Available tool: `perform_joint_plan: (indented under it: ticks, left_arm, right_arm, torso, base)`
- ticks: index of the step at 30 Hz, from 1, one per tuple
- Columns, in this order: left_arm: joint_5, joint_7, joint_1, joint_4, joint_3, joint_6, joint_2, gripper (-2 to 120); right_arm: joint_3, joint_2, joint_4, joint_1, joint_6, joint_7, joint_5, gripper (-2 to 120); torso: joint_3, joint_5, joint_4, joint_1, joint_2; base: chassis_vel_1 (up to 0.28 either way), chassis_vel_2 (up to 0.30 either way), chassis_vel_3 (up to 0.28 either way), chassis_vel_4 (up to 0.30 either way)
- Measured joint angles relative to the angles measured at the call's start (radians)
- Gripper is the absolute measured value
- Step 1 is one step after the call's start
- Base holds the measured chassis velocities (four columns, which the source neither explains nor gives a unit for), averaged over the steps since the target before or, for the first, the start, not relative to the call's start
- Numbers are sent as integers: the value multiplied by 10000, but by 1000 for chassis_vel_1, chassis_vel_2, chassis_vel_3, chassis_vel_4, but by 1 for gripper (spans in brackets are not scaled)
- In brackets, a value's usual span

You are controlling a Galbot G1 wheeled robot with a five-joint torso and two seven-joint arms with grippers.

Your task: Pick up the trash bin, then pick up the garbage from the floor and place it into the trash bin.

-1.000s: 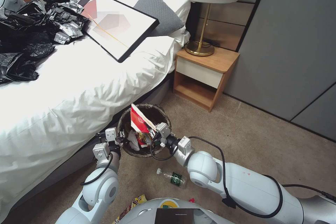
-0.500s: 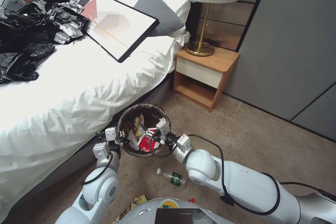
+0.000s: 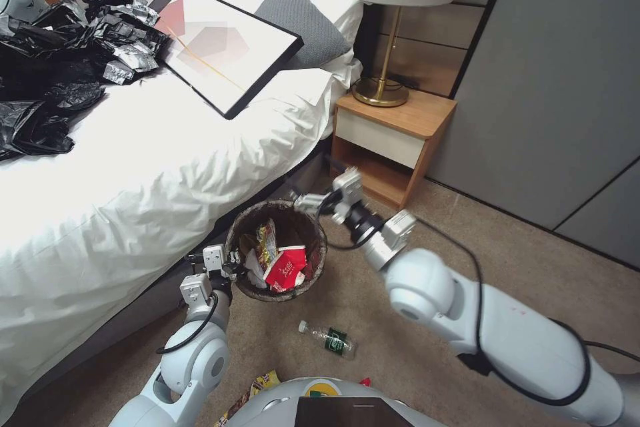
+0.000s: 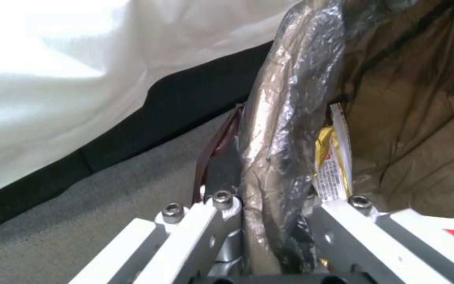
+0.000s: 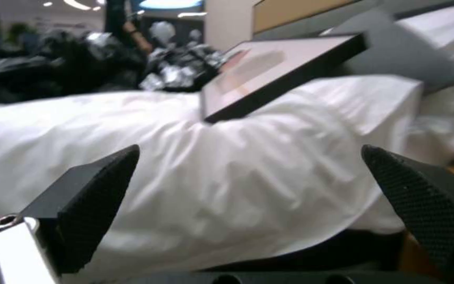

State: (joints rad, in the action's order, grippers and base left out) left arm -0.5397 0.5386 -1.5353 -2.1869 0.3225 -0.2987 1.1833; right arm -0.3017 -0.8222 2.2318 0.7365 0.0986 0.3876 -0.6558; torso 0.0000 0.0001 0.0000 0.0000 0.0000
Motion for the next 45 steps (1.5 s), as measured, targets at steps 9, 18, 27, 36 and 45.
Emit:
perform_joint_plan:
  ticks: [9,18,27,36,45]
  left_arm:
    - [115,-31,-61,5,-58,34,16,4]
    - [152,-52,-209,-137,-81,37,5,4]
    - [246,-85,-494,-469,-93,-20,23,4]
    - [411,-239,-987,-868,-174,-54,55,4]
    - [543,-274,-1267,-1038,-322,-95,-9,4]
  right_arm:
    - [2369,559,650,1083,394,329,-573,100]
    - [5919,-11,1095,4438,897,218,-155,100]
    - [7173,-1111,730,6975,941,-259,1682,100]
    - [7270,-2111,67,7871,300,-492,3450,100]
    - [7348,-3000,-539,8184,-427,-649,4619,100]
  torso:
    - [0,1,-3,0,0]
    - [0,1,1,0,0]
    - [0,-1,-1,0,0]
    - [0,-2,0,-1,0]
    - [0,-2,0,-1,0]
  base:
    - [0,0,0,0]
    - [0,0,0,0]
    - [0,0,0,0]
    - [0,0,0,0]
    - [0,0,0,0]
